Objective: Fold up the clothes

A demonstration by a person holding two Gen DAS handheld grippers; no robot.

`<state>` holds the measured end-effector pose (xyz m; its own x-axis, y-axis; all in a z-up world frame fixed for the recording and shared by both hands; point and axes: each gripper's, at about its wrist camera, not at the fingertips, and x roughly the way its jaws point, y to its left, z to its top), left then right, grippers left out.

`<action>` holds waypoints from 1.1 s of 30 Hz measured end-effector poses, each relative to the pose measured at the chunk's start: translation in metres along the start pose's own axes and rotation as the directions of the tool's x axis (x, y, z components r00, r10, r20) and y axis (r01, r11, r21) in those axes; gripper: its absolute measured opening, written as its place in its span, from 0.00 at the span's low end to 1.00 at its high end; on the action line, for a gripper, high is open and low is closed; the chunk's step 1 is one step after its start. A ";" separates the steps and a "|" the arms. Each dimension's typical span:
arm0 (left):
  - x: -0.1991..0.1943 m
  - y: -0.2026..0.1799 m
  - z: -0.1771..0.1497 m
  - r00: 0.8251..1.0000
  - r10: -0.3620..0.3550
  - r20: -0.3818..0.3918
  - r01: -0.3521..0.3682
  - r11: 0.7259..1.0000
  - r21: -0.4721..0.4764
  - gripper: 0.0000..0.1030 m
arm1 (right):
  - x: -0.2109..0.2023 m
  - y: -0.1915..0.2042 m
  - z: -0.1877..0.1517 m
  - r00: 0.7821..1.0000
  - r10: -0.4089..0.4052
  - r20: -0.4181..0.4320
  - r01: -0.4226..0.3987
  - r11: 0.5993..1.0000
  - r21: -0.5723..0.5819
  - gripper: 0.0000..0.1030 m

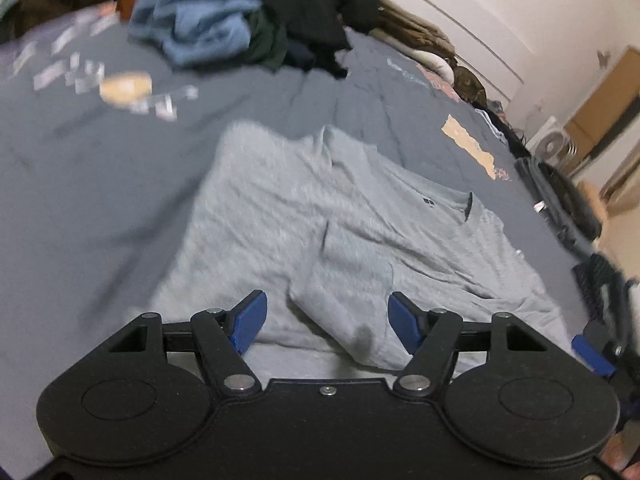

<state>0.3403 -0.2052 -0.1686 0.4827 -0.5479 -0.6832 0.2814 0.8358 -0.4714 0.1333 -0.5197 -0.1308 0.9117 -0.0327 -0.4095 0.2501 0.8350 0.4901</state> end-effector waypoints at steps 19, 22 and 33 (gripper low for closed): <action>-0.036 0.010 0.007 0.992 0.036 0.125 -0.030 0.998 -0.056 0.04 | 0.012 -0.024 0.012 0.999 -0.023 -0.046 0.027 0.996 0.087 0.52; -0.042 0.013 0.001 0.987 0.139 0.078 -0.140 0.990 0.010 0.07 | 0.012 -0.035 0.016 0.997 -0.055 -0.057 0.061 0.994 0.095 0.53; -0.049 -0.031 0.045 0.981 0.148 0.122 -0.181 0.926 0.330 0.59 | 0.013 -0.062 0.021 0.992 -0.099 -0.077 0.111 0.980 0.165 0.53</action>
<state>0.3452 -0.2028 -0.0950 0.6166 -0.4097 -0.6723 0.4474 0.8850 -0.1290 0.1366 -0.5834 -0.1508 0.8547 -0.0728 -0.5141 0.3998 0.7239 0.5622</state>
